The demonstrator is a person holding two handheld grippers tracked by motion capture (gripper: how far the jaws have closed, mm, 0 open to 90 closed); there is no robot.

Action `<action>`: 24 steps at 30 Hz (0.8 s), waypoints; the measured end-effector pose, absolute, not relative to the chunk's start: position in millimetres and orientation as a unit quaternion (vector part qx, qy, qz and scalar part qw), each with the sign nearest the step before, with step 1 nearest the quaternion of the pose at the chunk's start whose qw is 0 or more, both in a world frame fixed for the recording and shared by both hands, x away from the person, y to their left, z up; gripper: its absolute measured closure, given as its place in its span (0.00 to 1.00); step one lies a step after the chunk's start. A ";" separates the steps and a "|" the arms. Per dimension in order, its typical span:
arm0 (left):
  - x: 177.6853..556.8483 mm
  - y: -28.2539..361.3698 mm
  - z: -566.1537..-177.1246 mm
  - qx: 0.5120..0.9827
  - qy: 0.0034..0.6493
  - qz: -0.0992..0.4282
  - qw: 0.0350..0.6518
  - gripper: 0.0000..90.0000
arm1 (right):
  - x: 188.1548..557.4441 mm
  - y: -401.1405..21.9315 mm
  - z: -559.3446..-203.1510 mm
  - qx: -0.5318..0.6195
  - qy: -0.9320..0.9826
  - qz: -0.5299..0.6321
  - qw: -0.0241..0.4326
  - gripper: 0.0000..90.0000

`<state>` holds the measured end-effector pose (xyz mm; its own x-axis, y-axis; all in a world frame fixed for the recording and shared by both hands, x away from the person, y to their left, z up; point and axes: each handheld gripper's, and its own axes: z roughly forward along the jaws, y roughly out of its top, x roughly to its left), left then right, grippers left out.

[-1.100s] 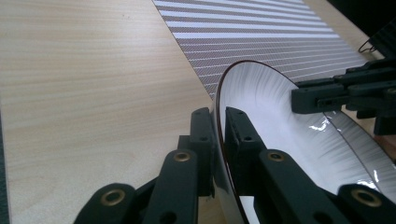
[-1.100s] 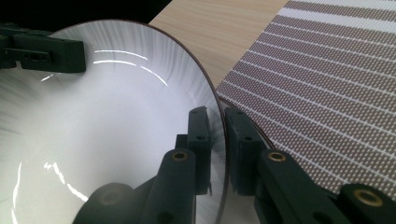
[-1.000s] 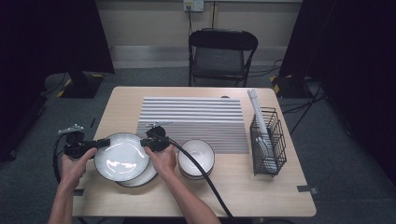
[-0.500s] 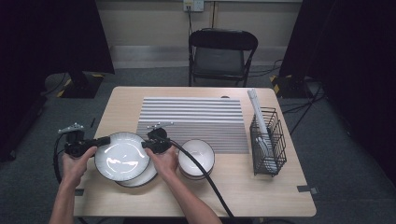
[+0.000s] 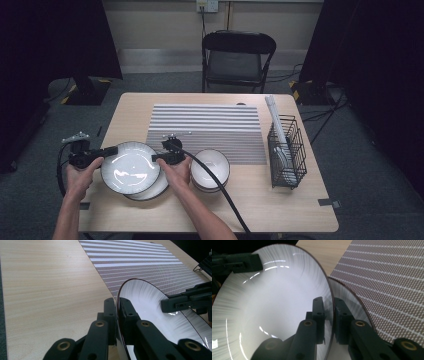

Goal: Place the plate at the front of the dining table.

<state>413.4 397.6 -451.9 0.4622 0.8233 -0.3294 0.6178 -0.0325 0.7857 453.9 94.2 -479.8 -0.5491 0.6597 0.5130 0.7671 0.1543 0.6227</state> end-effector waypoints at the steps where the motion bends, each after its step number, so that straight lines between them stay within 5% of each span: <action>1: 413.4 397.6 -451.9 0.710 0.507 0.108 0.476 0.94 | 453.9 94.2 -479.8 -0.471 -0.757 -0.448 0.060 0.92; 24: 411.2 403.0 -455.1 0.703 0.515 0.087 0.484 0.90 | 468.1 88.5 -471.0 -0.462 -0.753 -0.466 0.047 0.95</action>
<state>411.2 403.0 -455.1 0.4553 0.8070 -0.3760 0.6391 -0.0022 0.7691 468.1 88.5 -471.0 -0.5692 0.6519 0.5009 0.7392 0.1392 0.6589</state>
